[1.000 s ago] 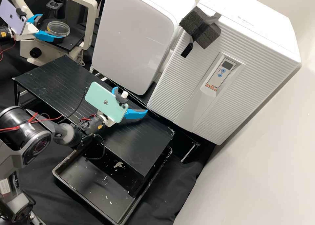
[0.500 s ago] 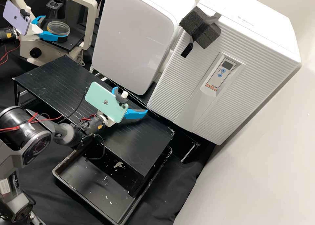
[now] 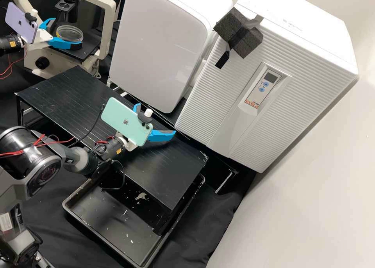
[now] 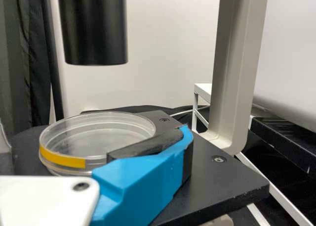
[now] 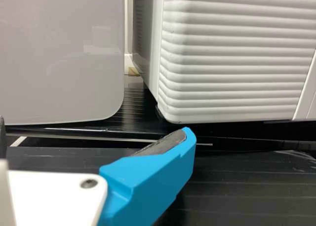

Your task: Place the petri dish on the bench

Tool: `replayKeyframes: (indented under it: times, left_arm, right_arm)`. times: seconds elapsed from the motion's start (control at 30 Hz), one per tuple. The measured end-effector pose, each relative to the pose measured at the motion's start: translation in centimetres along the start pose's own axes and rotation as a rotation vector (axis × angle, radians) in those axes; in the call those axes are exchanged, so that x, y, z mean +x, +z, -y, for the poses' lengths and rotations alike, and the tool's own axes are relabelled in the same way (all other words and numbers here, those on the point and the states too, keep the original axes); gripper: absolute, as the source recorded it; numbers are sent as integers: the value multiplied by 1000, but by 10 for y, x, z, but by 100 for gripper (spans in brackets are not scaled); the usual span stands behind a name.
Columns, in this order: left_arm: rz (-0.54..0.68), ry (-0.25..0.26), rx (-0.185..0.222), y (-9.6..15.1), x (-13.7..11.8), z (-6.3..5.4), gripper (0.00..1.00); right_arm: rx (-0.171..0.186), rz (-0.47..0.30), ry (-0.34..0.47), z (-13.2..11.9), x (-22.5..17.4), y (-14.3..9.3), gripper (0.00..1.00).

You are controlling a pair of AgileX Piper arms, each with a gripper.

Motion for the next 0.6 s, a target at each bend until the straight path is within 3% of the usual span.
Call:
replayKeyframes:
  times: [0.6]
  left_arm:
    - [43, 37, 1, 8, 1, 9, 100]
  right_arm:
    - [0, 0, 0, 0, 0, 0, 100]
